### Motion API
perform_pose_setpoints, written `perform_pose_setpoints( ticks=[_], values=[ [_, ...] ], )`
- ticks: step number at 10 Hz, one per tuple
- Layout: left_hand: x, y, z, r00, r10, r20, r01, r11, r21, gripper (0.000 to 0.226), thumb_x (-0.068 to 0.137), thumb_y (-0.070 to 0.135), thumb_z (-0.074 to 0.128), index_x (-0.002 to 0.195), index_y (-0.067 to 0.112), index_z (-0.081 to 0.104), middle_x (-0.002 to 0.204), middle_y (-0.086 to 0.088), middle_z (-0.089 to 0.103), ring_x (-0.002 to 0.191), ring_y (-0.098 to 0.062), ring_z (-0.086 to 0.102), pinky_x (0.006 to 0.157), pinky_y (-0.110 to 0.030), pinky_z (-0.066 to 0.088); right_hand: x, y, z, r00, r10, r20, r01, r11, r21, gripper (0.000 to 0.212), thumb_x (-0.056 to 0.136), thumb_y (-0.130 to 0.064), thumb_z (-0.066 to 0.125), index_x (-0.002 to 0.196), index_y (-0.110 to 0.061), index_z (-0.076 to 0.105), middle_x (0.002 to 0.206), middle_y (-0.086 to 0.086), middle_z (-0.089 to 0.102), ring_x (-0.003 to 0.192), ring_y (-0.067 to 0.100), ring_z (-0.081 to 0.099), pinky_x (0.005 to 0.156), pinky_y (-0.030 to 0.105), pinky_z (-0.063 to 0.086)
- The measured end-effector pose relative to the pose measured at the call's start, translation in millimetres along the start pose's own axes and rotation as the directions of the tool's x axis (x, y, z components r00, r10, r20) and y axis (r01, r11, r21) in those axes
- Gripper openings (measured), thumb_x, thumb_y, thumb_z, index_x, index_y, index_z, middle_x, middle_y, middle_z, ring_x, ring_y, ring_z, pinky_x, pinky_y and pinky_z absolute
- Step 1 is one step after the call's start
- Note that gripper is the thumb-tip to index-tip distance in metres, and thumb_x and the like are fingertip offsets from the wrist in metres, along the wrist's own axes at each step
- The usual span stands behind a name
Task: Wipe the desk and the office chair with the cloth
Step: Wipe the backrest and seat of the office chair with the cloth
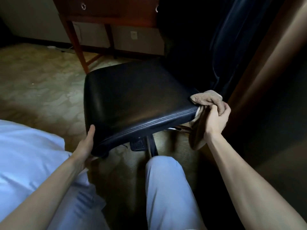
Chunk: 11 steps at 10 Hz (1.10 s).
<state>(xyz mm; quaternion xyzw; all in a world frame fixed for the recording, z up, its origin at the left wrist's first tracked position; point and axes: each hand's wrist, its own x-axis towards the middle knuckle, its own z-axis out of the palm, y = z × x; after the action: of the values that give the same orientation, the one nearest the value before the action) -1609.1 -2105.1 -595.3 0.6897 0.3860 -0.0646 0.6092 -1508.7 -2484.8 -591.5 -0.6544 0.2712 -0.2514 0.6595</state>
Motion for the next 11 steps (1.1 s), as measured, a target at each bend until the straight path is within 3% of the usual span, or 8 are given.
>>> perform_pose_setpoints(
  ticks=[3, 5, 6, 7, 8, 9, 10, 11],
  values=[
    [5, 5, -7, 0.999, 0.006, 0.048, -0.011, 0.994, 0.112, 0.085, 0.094, 0.08, 0.035, 0.138, 0.011, 0.059, 0.122, -0.019, 0.069, 0.111, -0.035, 0.069, 0.08, -0.041, 0.059, -133, 13, 62, 0.991, -0.086, -0.102, 0.084, 0.996, -0.025, 0.051, 0.085, -0.001, 0.073, 0.135, 0.001, 0.062, 0.135, 0.029, 0.059, 0.126, 0.045, 0.054, 0.109, 0.039, 0.034],
    [-2, 1, 0, 0.997, 0.078, -0.009, -0.077, 0.996, 0.046, 0.068, 0.104, 0.063, 0.038, 0.132, 0.006, 0.064, 0.126, -0.015, 0.068, 0.102, -0.028, 0.066, 0.09, -0.037, 0.054, -317, 18, 112, 0.968, 0.006, 0.251, 0.002, 1.0, -0.03, 0.061, 0.07, -0.002, 0.08, 0.127, -0.018, 0.071, 0.128, 0.014, 0.061, 0.129, 0.037, 0.05, 0.11, 0.034, 0.032],
    [-8, 4, 4, 0.914, 0.13, -0.385, 0.0, 0.948, 0.319, 0.053, 0.11, 0.031, 0.036, 0.093, 0.017, 0.084, 0.095, -0.001, 0.08, 0.09, -0.01, 0.074, 0.085, -0.022, 0.054, -352, 23, 118, 0.875, -0.006, 0.484, 0.032, 0.998, -0.047, 0.045, 0.078, -0.017, 0.074, 0.119, -0.036, 0.071, 0.129, -0.003, 0.059, 0.134, 0.023, 0.048, 0.11, 0.023, 0.034],
    [-8, 0, -6, 0.916, 0.007, -0.4, 0.066, 0.984, 0.167, 0.069, 0.108, 0.004, 0.011, 0.114, 0.007, 0.08, 0.114, -0.015, 0.077, 0.12, -0.014, 0.068, 0.109, -0.02, 0.044, -325, 22, 115, 0.772, 0.006, 0.636, 0.022, 0.999, -0.037, 0.031, 0.082, -0.011, 0.075, 0.107, -0.028, 0.075, 0.117, -0.001, 0.067, 0.121, 0.02, 0.059, 0.11, 0.029, 0.042],
    [2, -10, -29, 0.995, 0.04, 0.096, -0.021, 0.98, -0.196, 0.04, 0.112, 0.023, 0.038, 0.142, 0.003, 0.056, 0.117, -0.025, 0.068, 0.107, -0.034, 0.071, 0.095, -0.041, 0.057, -285, 4, 95, 0.755, -0.09, 0.65, 0.017, 0.993, 0.118, 0.039, 0.078, 0.007, 0.07, 0.108, -0.016, 0.078, 0.118, 0.0, 0.073, 0.117, 0.014, 0.066, 0.11, 0.038, 0.048],
    [25, -15, -39, 0.986, -0.035, 0.162, 0.091, 0.933, -0.349, 0.058, 0.088, 0.064, 0.067, 0.114, 0.013, 0.072, 0.102, -0.016, 0.074, 0.088, -0.026, 0.075, 0.076, -0.039, 0.061, -239, -23, 77, 0.833, -0.203, 0.515, 0.091, 0.968, 0.233, 0.044, 0.078, 0.002, 0.063, 0.117, -0.013, 0.074, 0.119, -0.007, 0.072, 0.117, 0.012, 0.067, 0.107, 0.035, 0.051],
    [42, -14, -31, 0.98, -0.132, 0.149, 0.18, 0.904, -0.388, 0.078, 0.082, 0.072, 0.068, 0.132, 0.013, 0.057, 0.124, -0.02, 0.065, 0.1, -0.029, 0.068, 0.095, -0.043, 0.056, -185, -53, 61, 0.895, -0.225, 0.385, 0.129, 0.957, 0.26, 0.048, 0.081, -0.001, 0.064, 0.125, -0.019, 0.068, 0.12, -0.004, 0.071, 0.114, 0.011, 0.067, 0.101, 0.032, 0.054],
    [49, -19, -29, 0.984, 0.038, -0.175, -0.034, 0.999, 0.027, 0.082, 0.092, 0.073, 0.055, 0.138, 0.006, 0.054, 0.133, -0.028, 0.058, 0.119, -0.047, 0.059, 0.103, -0.059, 0.053, -146, -66, 43, 0.907, -0.243, 0.344, 0.178, 0.961, 0.21, 0.056, 0.087, -0.005, 0.066, 0.135, -0.033, 0.06, 0.126, -0.016, 0.067, 0.117, 0.0, 0.062, 0.097, 0.015, 0.051]
  ],
)
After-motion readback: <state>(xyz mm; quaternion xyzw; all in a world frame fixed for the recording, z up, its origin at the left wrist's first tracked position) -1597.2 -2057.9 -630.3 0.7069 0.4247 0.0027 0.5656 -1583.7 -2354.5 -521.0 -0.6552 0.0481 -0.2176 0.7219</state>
